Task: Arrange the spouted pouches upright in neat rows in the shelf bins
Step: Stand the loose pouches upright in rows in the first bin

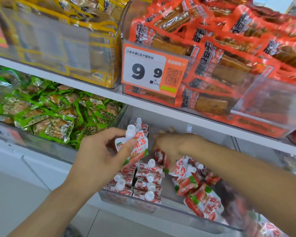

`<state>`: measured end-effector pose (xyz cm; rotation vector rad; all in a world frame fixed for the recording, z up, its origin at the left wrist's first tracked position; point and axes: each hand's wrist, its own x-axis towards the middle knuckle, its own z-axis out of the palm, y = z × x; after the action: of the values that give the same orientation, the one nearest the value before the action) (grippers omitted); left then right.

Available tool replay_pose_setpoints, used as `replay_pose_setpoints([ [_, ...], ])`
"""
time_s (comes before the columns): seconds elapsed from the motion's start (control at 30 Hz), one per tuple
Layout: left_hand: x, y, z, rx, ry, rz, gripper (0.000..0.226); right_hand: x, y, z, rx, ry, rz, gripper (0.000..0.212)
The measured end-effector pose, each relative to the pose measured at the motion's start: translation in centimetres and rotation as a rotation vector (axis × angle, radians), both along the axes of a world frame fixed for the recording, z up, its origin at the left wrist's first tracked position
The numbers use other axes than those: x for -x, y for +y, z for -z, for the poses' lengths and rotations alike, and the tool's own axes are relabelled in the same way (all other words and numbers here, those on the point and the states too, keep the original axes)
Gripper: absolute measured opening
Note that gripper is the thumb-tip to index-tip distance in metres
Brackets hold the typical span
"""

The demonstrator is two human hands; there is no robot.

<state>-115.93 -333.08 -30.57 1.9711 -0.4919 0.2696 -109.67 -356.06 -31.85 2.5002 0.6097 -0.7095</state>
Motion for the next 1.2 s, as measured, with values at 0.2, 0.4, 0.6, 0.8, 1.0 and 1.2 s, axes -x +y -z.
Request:
replay_pose_setpoints([
  [0.2, 0.6, 0.0, -0.2, -0.010, -0.022, -0.007, 0.010, 3.5, -3.2, -0.6, -0.274, -0.279, 0.090, 0.065],
  [0.4, 0.8, -0.2, -0.3, -0.026, -0.003, -0.004, 0.015, 6.3, -4.2, -2.2, -0.344, -0.475, 0.194, 0.038],
  [0.6, 0.6, -0.2, -0.2, 0.017, 0.022, -0.025, 0.009, 6.6, -3.6, -2.3, -0.473, -0.654, 0.204, 0.021],
  [0.8, 0.3, 0.0, 0.0, 0.033, 0.020, -0.030, 0.010, 5.7, -2.2, -0.6, -0.865, -0.588, 0.432, 0.019],
  [1.0, 0.1, 0.1, 0.3, 0.002, 0.006, -0.028, 0.009, 3.8, -1.0, 2.0, -0.712, -0.286, 0.406, 0.038],
  [1.2, -0.1, 0.3, 0.5, -0.018, 0.025, -0.036, 0.020, 2.0, -0.6, 1.7, -0.639, -0.113, 0.350, 0.038],
])
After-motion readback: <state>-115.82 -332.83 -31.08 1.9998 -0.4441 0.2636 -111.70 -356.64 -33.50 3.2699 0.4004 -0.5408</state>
